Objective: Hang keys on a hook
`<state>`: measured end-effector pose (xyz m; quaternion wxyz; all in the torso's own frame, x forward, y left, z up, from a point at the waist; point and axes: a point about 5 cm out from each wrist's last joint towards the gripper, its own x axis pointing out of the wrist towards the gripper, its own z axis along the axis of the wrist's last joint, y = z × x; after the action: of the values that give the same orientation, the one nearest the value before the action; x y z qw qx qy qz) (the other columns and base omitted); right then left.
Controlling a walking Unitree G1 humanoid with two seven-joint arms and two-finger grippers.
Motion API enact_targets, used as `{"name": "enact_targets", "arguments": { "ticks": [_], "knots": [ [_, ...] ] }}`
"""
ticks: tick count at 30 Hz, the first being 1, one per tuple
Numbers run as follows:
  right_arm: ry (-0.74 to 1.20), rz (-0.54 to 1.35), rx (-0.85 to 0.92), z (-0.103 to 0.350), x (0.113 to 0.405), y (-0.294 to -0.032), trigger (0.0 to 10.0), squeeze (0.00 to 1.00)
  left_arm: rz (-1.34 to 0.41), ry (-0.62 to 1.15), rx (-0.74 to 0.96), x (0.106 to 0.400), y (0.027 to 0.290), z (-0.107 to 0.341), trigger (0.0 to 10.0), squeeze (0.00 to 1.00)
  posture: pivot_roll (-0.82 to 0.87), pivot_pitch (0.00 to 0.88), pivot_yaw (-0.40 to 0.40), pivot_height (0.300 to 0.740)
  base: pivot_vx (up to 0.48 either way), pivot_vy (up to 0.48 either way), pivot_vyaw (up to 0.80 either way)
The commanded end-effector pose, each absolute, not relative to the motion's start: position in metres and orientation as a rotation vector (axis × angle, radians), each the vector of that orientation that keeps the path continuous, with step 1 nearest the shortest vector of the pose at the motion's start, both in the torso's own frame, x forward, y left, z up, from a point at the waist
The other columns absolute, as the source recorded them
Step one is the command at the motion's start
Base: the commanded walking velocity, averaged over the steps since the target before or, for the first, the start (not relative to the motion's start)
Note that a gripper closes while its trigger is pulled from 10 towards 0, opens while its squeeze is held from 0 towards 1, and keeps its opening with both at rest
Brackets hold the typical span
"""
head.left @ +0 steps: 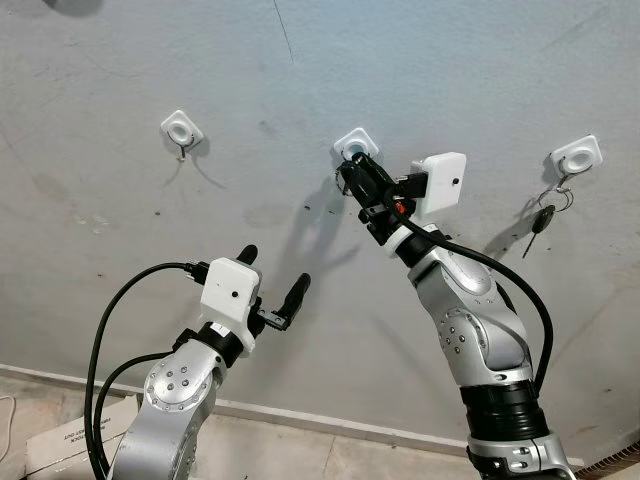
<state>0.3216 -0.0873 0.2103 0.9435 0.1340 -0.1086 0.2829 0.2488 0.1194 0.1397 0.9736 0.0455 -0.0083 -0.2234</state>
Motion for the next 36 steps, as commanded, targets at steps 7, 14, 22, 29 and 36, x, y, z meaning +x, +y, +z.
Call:
{"name": "enact_targets", "arguments": {
  "ticks": [7,14,22,29,36],
  "knots": [
    [-0.203,0.485,0.314,0.203,0.321,-0.106,10.0,0.0,-0.437,-0.016,0.091,0.249,0.123,0.14,10.0,0.0,0.08,0.0,0.037,0.74,0.0,0.0,0.0],
    [-0.169,0.447,0.327,0.195,0.319,-0.105,10.0,0.0,-0.438,-0.012,0.093,0.25,0.122,0.14,10.0,0.0,0.08,0.0,0.037,0.74,0.0,0.0,0.0],
    [-0.133,0.447,0.324,0.188,0.317,-0.1,10.0,0.0,-0.436,-0.01,0.092,0.25,0.122,0.14,10.0,0.0,0.08,0.0,0.037,0.74,0.0,0.0,0.0],
    [-0.128,0.449,0.32,0.186,0.315,-0.098,10.0,0.0,-0.434,-0.005,0.096,0.25,0.122,0.139,10.0,0.0,0.07,0.0,0.036,0.74,0.0,0.0,0.0],
    [-0.12,0.457,0.304,0.184,0.31,-0.092,10.0,0.15,-0.436,-0.007,0.096,0.251,0.122,0.139,10.0,0.0,0.07,0.0,0.037,0.74,0.0,0.0,0.0]
  ]
}}
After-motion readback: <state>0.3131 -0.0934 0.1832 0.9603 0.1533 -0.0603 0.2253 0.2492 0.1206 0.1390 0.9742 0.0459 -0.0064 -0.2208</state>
